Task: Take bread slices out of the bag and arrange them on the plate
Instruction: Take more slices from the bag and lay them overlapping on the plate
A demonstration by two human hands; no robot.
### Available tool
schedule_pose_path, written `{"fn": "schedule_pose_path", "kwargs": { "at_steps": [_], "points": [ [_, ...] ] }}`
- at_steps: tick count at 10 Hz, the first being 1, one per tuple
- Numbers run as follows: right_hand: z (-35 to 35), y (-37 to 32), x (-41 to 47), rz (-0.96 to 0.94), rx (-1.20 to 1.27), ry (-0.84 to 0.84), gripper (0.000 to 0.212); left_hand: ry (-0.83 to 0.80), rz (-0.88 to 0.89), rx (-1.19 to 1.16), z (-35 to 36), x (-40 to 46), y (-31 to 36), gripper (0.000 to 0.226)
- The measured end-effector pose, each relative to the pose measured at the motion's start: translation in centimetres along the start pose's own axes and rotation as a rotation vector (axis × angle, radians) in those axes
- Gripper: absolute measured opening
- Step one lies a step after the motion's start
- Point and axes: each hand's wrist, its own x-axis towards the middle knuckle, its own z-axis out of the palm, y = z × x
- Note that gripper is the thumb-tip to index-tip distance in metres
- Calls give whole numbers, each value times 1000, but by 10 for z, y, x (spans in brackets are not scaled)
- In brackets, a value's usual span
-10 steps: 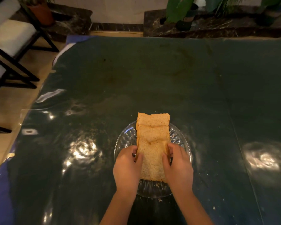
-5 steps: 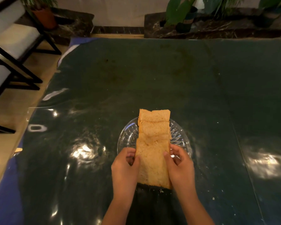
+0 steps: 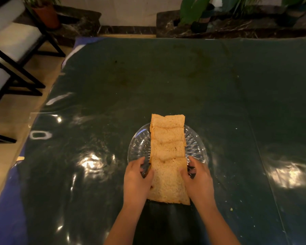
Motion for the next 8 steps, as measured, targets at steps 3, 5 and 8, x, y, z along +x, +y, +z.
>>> {"fn": "schedule_pose_path", "kwargs": {
  "at_steps": [3,5,8],
  "points": [
    [7,0,8,65,50,17,22,15,44,-11,6,10,-3,24],
    [9,3,11,106,63,13,17,30,36,-28,8,11,-4,23],
    [-10,-6,13,141,62,-44,21,-72,-3,43,-9,18,4,35]
  ]
}}
